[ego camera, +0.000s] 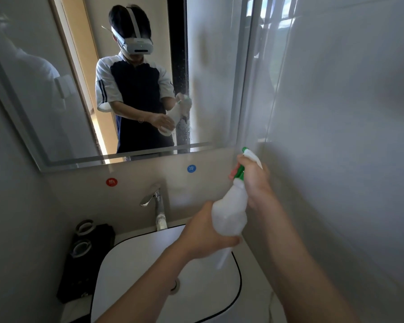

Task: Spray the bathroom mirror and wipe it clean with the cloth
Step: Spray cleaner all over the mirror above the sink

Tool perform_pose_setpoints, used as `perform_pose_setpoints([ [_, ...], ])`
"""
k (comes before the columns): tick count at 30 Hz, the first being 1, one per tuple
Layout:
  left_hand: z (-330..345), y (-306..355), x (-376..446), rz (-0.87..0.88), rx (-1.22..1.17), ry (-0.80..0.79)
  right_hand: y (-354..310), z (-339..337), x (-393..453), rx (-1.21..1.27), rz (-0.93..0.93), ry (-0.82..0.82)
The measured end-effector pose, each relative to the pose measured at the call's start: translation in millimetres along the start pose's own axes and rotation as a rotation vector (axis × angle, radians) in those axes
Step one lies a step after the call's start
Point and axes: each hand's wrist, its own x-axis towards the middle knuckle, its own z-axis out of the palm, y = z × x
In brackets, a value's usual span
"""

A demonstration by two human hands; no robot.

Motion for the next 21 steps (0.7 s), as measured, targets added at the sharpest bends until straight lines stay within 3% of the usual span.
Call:
perform_pose_setpoints([
  [13, -6, 11, 24, 0.015, -0.111, 0.066, -20, 10, 18, -0.073, -0.080, 0.050],
  [21, -16, 3, 21, -0.018, -0.142, 0.171, -19, 34, 17, -0.060, -0.120, -0.101],
])
